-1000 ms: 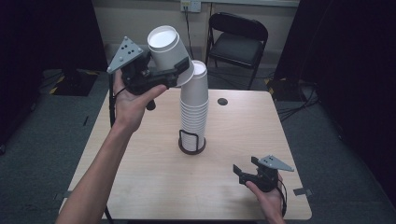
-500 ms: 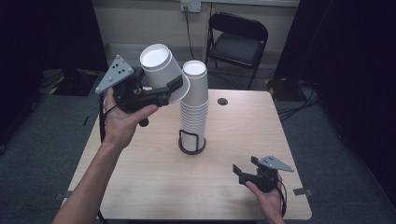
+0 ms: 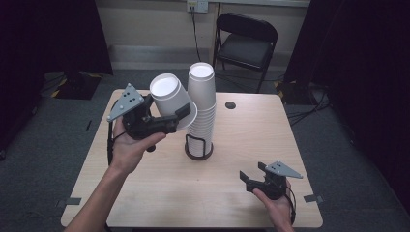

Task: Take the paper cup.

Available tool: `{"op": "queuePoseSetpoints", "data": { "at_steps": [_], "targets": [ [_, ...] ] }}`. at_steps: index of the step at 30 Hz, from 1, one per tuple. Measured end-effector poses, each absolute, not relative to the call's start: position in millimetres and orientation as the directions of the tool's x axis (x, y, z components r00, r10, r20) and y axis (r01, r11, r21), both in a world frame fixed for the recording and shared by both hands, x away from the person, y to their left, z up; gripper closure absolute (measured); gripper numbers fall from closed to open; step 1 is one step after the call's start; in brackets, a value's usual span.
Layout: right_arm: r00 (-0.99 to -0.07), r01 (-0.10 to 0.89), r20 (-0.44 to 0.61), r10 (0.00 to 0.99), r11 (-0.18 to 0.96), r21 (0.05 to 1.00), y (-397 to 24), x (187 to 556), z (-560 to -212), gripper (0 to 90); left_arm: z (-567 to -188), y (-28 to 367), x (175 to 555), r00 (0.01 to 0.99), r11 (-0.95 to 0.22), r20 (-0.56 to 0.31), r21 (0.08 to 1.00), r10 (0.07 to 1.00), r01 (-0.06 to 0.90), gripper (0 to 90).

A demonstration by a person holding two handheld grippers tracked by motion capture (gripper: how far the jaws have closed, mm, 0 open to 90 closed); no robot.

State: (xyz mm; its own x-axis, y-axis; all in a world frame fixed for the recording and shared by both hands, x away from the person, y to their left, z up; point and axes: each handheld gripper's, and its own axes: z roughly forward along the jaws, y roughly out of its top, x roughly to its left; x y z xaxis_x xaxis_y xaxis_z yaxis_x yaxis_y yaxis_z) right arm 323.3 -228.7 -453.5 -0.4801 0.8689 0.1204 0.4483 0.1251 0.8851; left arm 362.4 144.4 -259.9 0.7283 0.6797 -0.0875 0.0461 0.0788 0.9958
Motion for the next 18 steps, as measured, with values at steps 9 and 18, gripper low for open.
{"op": "queuePoseSetpoints", "data": {
  "at_steps": [9,18],
  "targets": [
    [-0.509,0.434,0.115,0.853,0.140,0.890,-225,322,-453,22.3,-287,137,362,0.733,0.061,-0.123,0.992,0.669,0.111,16.2],
    [-0.544,0.406,0.117,0.831,0.138,0.903,-219,321,-453,26.2,-308,128,363,0.727,0.042,-0.190,0.975,0.660,0.217,16.2]
  ]
}}
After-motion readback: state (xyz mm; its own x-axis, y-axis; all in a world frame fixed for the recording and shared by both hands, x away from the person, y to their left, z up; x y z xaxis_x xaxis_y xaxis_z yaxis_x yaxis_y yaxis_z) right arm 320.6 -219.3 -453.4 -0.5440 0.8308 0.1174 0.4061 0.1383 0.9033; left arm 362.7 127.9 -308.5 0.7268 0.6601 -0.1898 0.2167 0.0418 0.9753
